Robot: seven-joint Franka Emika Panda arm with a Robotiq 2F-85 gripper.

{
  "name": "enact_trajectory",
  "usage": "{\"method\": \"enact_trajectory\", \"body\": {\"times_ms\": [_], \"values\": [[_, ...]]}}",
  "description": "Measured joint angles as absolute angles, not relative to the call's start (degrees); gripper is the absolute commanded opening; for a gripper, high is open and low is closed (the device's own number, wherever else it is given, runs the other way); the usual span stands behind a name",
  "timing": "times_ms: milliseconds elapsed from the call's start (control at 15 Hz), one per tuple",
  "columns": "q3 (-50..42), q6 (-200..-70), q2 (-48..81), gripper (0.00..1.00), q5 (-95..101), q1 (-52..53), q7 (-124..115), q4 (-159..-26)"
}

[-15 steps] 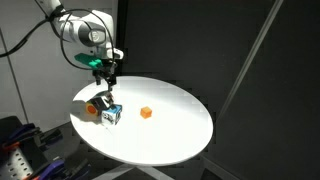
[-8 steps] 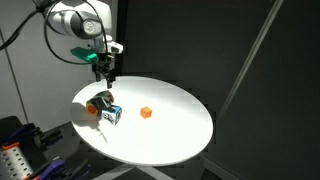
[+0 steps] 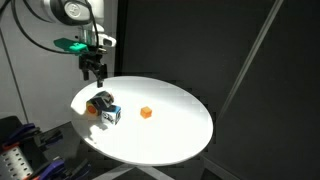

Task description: Stack the soft blocks into a pyramid

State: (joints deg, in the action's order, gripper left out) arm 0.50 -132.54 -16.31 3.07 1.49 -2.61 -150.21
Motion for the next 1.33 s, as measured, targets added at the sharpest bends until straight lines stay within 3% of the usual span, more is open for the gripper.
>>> {"method": "enact_trajectory", "body": {"times_ms": [600,1333], "values": [[0.0,-121.8,-28.9,1.0,2.3,1.6,-0.8,-150.9],[0.0,-121.2,-33.4,1.0,-0.4,1.6,-0.9,-150.9]]}}
